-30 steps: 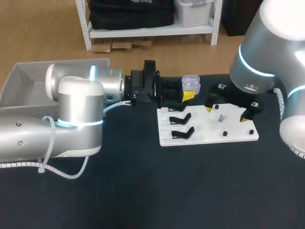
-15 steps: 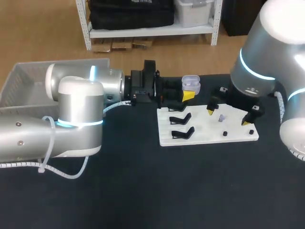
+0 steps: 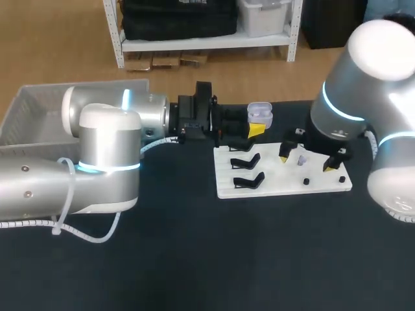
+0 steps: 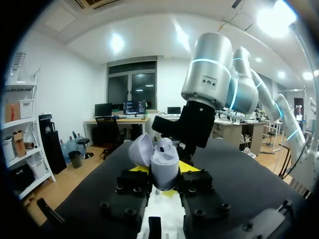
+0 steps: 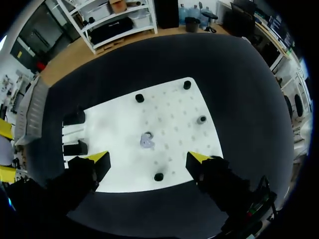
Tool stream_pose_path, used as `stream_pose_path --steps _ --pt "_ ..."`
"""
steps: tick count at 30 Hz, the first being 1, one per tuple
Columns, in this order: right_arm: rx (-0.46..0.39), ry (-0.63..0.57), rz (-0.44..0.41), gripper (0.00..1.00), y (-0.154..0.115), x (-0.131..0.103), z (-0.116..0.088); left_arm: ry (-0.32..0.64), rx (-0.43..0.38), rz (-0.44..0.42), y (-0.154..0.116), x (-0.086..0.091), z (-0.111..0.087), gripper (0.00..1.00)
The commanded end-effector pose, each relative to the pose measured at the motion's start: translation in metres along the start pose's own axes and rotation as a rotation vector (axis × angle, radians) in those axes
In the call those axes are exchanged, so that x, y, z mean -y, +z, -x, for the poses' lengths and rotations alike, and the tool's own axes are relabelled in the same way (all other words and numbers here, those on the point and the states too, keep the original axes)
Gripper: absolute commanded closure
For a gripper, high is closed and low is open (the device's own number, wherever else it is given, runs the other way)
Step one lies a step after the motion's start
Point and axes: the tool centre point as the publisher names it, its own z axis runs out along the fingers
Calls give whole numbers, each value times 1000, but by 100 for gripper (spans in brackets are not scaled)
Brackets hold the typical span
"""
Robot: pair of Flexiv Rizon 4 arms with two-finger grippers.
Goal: Pick up each earbud case from the left stands, insert the matching earbuds, close the lid, and place the case in the box.
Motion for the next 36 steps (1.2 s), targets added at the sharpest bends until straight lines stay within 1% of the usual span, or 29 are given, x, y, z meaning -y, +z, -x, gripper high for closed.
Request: stream_pose_path --steps 1,2,3,4,7,15,20,21,28,34,36 --pt "-3 -10 -16 12 7 -3 6 5 7 8 0 2 -1 100" --pt "1 -14 -23 19 8 -3 8 5 7 8 0 2 -1 100" --pt "3 -12 -26 31 8 -3 10 5 7 8 0 2 -1 100" --pt "-2 -14 -30 38 8 -3 11 5 7 8 0 2 -1 100" --pt "-8 -20 -38 53 9 -1 14 5 7 8 0 2 -1 100" --pt "-20 -36 -47 56 12 2 15 5 7 8 0 2 -1 100" --pt "-26 -49 -51 59 15 2 14 5 7 8 0 2 -1 100" --pt "-32 -50 -52 61 15 1 15 5 7 8 0 2 -1 100" --pt "-35 -56 -57 64 18 -1 13 5 7 8 0 2 -1 100" --pt "-39 -54 -60 70 20 -1 13 5 7 8 0 2 -1 100" --pt "-38 -52 -62 71 21 -1 13 5 7 8 0 2 -1 100"
